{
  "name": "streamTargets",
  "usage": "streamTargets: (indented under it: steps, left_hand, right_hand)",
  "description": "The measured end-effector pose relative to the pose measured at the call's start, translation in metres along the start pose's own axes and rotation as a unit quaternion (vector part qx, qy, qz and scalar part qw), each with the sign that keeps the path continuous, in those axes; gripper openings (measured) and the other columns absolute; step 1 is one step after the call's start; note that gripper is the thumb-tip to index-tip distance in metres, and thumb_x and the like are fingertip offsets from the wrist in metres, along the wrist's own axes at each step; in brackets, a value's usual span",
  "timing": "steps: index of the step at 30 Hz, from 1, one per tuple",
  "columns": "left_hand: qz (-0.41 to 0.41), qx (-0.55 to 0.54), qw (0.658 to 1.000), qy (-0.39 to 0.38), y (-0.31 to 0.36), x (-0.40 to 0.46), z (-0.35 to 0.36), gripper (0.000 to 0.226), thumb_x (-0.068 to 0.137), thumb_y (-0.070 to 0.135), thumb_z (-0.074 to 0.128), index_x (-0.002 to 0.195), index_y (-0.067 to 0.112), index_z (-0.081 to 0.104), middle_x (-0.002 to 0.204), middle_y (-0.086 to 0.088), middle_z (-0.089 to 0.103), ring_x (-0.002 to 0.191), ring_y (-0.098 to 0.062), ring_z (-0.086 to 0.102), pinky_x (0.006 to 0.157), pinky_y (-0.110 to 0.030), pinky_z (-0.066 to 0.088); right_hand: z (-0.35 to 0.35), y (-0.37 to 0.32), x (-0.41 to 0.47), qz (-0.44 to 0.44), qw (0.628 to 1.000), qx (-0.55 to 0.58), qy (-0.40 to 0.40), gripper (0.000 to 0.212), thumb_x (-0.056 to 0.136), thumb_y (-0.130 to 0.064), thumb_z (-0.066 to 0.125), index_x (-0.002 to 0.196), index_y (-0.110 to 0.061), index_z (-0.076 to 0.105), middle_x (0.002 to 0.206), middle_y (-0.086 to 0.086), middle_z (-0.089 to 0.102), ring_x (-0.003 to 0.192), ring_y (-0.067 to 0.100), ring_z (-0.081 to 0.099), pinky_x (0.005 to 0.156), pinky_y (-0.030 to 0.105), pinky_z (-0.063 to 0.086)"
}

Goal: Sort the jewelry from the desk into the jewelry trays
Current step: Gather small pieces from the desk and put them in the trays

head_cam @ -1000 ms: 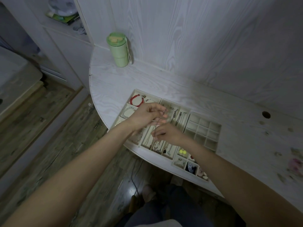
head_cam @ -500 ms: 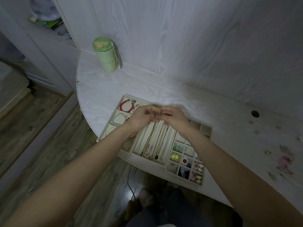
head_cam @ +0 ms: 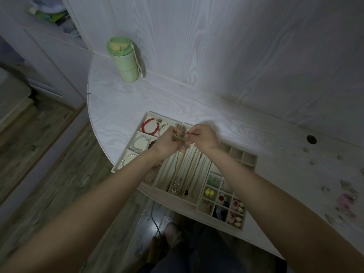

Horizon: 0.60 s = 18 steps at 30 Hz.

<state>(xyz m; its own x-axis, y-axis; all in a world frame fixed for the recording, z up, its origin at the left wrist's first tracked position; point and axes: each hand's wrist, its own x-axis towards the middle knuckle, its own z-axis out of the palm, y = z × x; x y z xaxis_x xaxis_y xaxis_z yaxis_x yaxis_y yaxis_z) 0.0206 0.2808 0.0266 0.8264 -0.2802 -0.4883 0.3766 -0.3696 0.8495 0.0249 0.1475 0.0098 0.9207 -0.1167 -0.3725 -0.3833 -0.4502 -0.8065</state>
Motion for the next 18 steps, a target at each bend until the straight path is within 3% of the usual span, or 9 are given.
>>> streamTargets:
  steps: [3, 8, 13, 18]
  left_hand:
    - [-0.008, 0.046, 0.999, 0.002, -0.012, 0.011, 0.002, 0.023, 0.09, -0.004, 0.048, 0.109, 0.009, 0.044, 0.096, -0.01, 0.063, 0.095, -0.022, 0.061, 0.087, -0.028, 0.048]
    - [-0.004, 0.069, 0.998, 0.007, -0.02, 0.02, 0.006, 0.02, 0.09, -0.005, 0.047, 0.102, 0.01, 0.049, 0.107, -0.007, 0.056, 0.099, -0.02, 0.054, 0.075, -0.019, 0.041]
    - [0.014, 0.071, 0.997, 0.014, -0.023, 0.021, 0.007, 0.015, 0.09, -0.006, 0.045, 0.096, 0.007, 0.049, 0.084, 0.002, 0.053, 0.077, -0.008, 0.05, 0.059, -0.005, 0.037]
    - [0.01, 0.066, 0.998, 0.017, -0.028, 0.023, 0.004, 0.015, 0.089, -0.007, 0.048, 0.095, 0.006, 0.051, 0.095, -0.006, 0.057, 0.093, -0.014, 0.052, 0.067, -0.007, 0.039]
  right_hand:
    - [0.0, 0.003, 0.011, -0.01, 0.998, -0.066, 0.0, 0.014, 0.087, -0.004, 0.063, 0.077, -0.012, 0.059, 0.095, 0.015, 0.069, 0.091, 0.025, 0.066, 0.082, 0.031, 0.051]
    - [0.004, 0.011, 0.026, -0.046, 0.989, -0.143, -0.018, 0.011, 0.089, -0.004, 0.062, 0.081, -0.013, 0.062, 0.093, 0.013, 0.069, 0.081, 0.023, 0.065, 0.08, 0.037, 0.055]
    - [0.007, 0.011, 0.03, -0.102, 0.964, -0.245, -0.004, 0.008, 0.091, -0.009, 0.059, 0.088, -0.007, 0.066, 0.091, 0.007, 0.065, 0.082, 0.019, 0.059, 0.073, 0.031, 0.049]
    - [0.012, 0.008, 0.032, -0.131, 0.928, -0.349, 0.004, 0.013, 0.092, -0.008, 0.053, 0.084, -0.006, 0.063, 0.085, 0.01, 0.064, 0.078, 0.025, 0.061, 0.061, 0.031, 0.045]
